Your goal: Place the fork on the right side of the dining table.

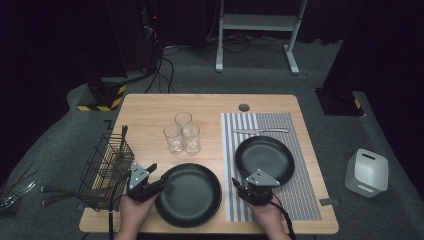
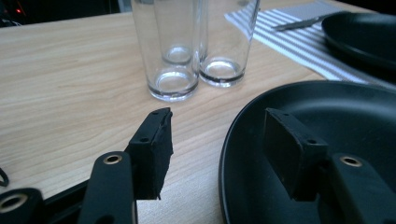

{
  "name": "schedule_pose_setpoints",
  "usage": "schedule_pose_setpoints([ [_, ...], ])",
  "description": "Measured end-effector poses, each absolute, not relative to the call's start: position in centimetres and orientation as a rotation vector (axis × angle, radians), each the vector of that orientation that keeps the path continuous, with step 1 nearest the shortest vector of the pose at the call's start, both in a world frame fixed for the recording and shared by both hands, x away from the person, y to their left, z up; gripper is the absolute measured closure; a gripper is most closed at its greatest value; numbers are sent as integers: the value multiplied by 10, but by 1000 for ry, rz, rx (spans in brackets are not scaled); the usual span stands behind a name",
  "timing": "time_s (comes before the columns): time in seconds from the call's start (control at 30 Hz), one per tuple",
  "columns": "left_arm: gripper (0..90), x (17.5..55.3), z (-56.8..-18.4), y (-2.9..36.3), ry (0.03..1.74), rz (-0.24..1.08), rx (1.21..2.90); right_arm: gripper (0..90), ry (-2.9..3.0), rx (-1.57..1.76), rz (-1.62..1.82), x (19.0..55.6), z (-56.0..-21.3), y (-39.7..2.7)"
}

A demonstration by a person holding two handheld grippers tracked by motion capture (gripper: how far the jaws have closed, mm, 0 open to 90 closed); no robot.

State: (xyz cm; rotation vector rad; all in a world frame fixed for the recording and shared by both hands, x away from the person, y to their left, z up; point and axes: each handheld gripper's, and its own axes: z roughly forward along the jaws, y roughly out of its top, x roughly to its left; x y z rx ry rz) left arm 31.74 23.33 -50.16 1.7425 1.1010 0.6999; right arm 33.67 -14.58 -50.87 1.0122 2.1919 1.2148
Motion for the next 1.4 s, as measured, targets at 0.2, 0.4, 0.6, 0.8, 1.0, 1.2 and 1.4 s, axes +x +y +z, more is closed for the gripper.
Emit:
schedule_pose_setpoints([
  [0.2,441,310,-489,228,1072,734,1747,561,2226,1012,1233,336,-512,-145],
  [0.4,440,305,-482,226,1065,753,1766,549,2233,1029,1265,339,-512,-149],
  [0.6,442,302,-478,227,1086,753,1760,530,2242,1031,1281,340,-512,-151],
  [0.8,442,302,-471,230,1118,749,1746,521,2239,1007,1292,339,-512,-151],
  [1.0,442,300,-462,228,1108,760,1733,508,2229,962,1313,336,-511,-151],
  [1.2,441,300,-453,224,1093,768,1739,486,2235,964,1310,336,-512,-152],
  [1.4,443,299,-443,224,1104,782,1717,488,2238,968,1311,336,-512,-152],
])
